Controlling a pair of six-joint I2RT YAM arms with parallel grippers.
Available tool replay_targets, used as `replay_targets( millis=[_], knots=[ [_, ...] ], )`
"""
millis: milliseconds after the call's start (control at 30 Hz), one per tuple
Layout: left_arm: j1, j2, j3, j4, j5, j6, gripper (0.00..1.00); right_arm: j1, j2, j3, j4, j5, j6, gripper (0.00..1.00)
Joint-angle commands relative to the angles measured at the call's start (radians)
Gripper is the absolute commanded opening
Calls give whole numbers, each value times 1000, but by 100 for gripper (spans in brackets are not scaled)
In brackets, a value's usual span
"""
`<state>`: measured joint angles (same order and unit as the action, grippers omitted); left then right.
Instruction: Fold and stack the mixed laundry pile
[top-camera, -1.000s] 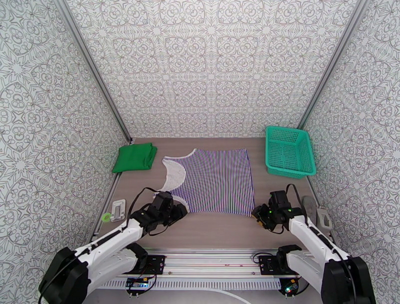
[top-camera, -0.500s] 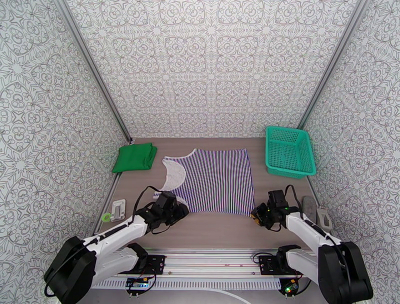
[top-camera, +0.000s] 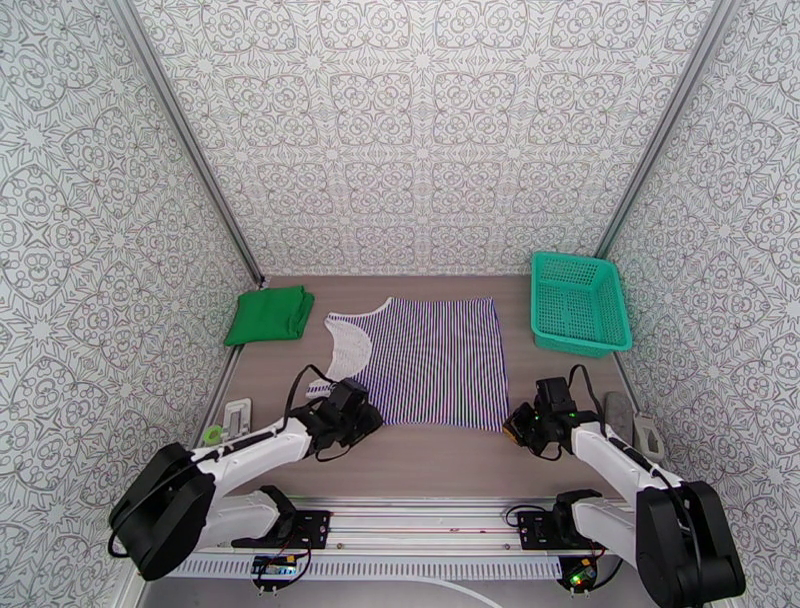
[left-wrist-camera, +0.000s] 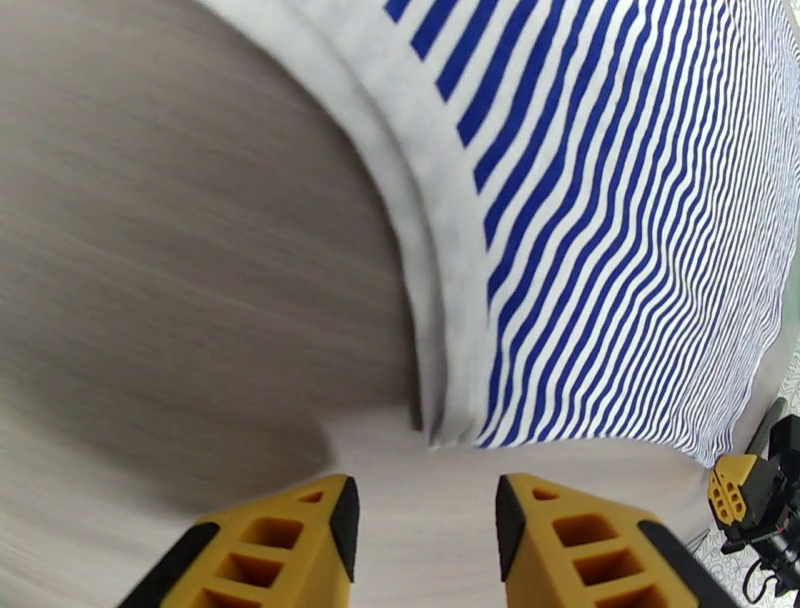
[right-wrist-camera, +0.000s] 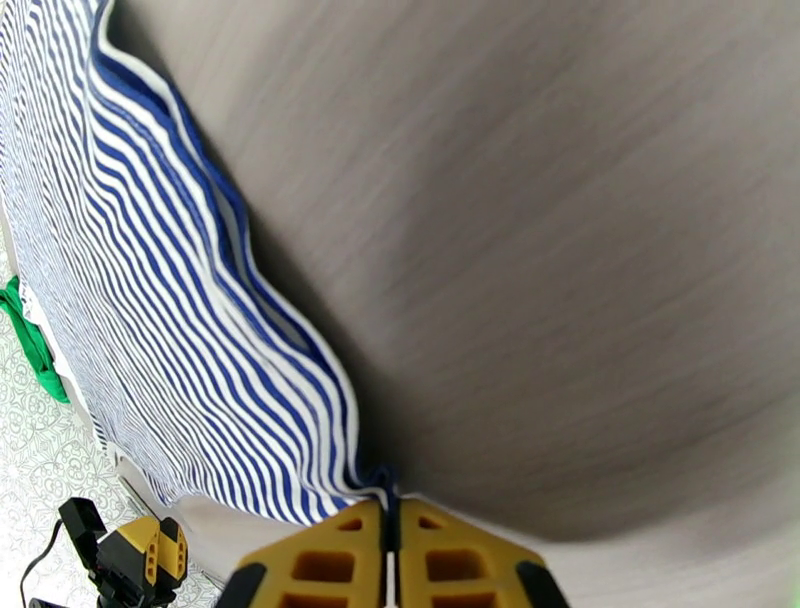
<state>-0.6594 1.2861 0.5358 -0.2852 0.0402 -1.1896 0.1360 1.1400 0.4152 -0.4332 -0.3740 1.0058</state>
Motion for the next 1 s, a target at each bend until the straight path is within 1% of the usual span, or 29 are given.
replay_targets(
  millis=[0,233,467,600,667,700,800,867,967],
  knots=[
    [-16,43,46,38,-35,-23,42,-4,-3,27,5,15,-10,8],
    [-30,106,90,19,-36,-30,39,-4,-13,29,-1,18,-10,8],
    [-37,129,115,-48,-75,-30,29,-4,-20,28,-5,20,-10,7],
    [-43,133,143,-104,-99,-11,26,-4,-30,31,-11,23,-10,7],
    [-48,131,161,-149,-112,1,27,-4,-32,34,-15,24,-10,7],
    [-53,129,170,-172,-122,7,28,-4,-33,36,-16,26,-40,7],
    [-64,123,188,-211,-141,13,35,-4,-34,36,-19,27,-42,7],
    [-69,126,190,-212,-142,11,38,-4,-35,37,-18,29,-42,7],
    [-71,147,193,-205,-138,6,39,-4,-34,35,-17,29,-43,7]
  ],
)
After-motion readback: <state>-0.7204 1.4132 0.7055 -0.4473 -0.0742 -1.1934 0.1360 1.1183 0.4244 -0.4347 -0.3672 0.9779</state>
